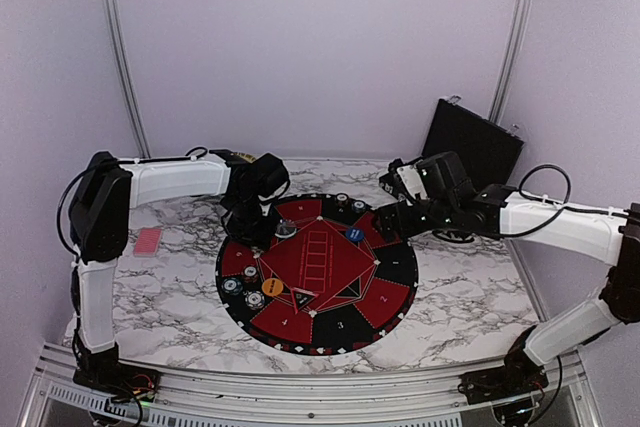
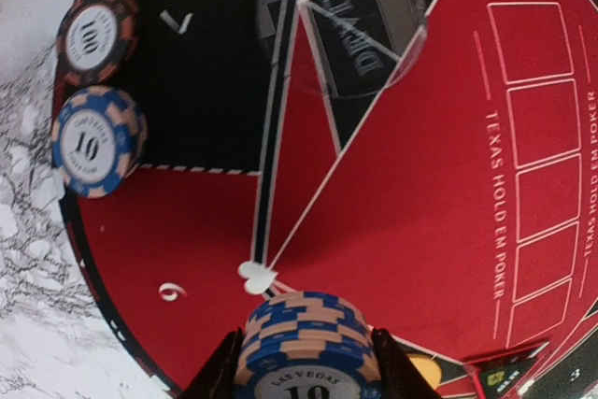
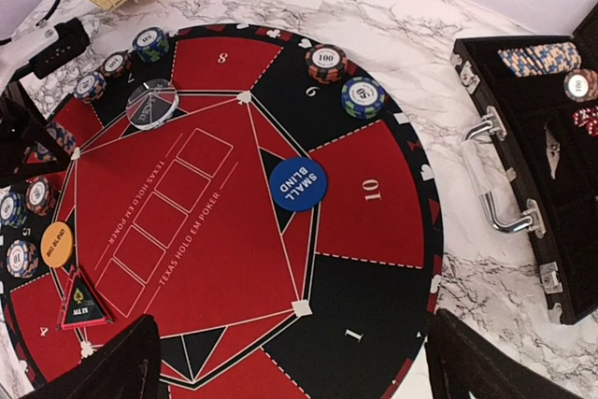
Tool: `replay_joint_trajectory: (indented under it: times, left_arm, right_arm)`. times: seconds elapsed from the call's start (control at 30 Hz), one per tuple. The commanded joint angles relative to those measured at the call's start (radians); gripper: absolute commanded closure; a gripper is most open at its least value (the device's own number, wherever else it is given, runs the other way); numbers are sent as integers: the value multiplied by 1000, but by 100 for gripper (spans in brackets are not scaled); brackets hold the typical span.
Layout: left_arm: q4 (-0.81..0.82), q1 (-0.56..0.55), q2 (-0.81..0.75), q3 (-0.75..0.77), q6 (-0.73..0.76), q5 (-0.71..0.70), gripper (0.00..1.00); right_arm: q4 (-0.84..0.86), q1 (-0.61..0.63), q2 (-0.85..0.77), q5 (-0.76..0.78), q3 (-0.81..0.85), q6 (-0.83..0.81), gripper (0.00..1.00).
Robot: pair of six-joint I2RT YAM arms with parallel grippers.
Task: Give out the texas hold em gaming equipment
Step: Place the poker chips pile at the community card area.
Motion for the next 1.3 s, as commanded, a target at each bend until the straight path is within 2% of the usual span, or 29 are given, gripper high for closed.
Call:
replay_joint_trajectory:
  times: [0.0,0.27,0.5,0.77,1.27]
  left_arm:
    - [-74,-40,100,153,18,18,65]
    - [-152,-91,274,412,30,29,65]
    - [-193,-111,366,561,31,28,65]
    - [-203,-117,423,630,28,35,64]
    - [-212,-127,471,663,38,37,64]
  right_arm:
    - [-18,-8,-40,13,-14,12,4]
    - [-33,-15,-69,17,-42,21,4]
    - [-34,-16,-79,18,-56,24,4]
    - [-37,-17,-84,17,-57,23,4]
    - [-27,-17,-75,9,-69,30,4]
